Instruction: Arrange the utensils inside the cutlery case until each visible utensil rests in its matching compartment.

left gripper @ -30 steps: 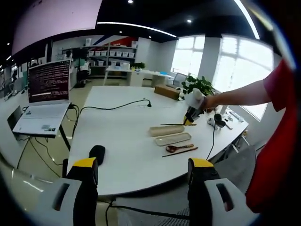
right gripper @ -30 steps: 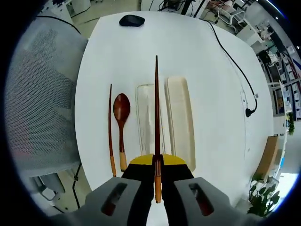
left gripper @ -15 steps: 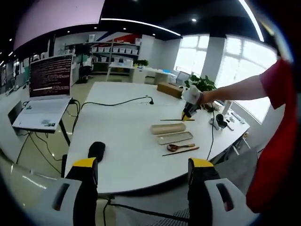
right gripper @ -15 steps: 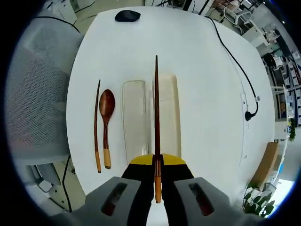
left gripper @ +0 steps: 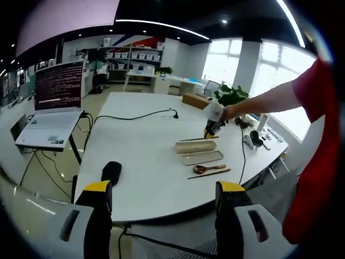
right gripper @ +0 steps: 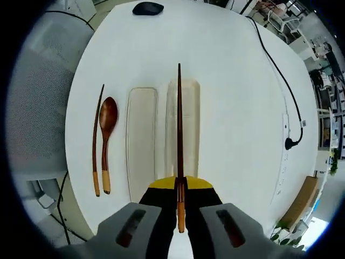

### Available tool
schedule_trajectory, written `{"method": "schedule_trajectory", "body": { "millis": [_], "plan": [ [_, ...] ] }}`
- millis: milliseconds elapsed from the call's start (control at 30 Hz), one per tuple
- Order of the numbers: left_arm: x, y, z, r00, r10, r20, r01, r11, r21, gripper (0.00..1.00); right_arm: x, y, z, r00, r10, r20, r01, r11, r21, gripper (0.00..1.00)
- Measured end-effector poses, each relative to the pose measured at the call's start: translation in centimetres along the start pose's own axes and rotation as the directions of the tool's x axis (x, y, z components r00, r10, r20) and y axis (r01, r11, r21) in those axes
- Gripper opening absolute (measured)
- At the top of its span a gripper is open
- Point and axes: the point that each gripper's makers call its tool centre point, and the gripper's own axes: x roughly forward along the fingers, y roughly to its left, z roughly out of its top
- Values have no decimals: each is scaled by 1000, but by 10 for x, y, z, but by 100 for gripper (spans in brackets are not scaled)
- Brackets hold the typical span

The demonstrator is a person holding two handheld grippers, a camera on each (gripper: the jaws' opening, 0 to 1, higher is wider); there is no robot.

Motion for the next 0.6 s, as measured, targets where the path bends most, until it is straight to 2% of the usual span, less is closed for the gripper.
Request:
{"method": "schedule_trajectory", "body": {
  "millis": [167, 333, 433, 600],
  "plan": [
    [-1, 1, -3, 1000, 10, -13, -10, 1000, 9, 81, 12, 0, 1, 1000, -2, -10, 2, 1000, -12, 0],
    [-3, 4, -1, 1000, 23, -13, -23, 1000, 13, 80, 23, -3, -6, 999, 4, -42, -4, 1000, -3, 0],
    [-4, 4, -2, 1000, 25, -16, -25, 1000, 7, 80, 25, -2, -7, 999, 9, -38, -9, 1000, 9, 0],
    [-5, 4, -4, 999, 33, -22, -32, 999, 9, 80, 30, -4, -11, 999, 21, -48, -22, 1000, -19, 0]
  ]
}}
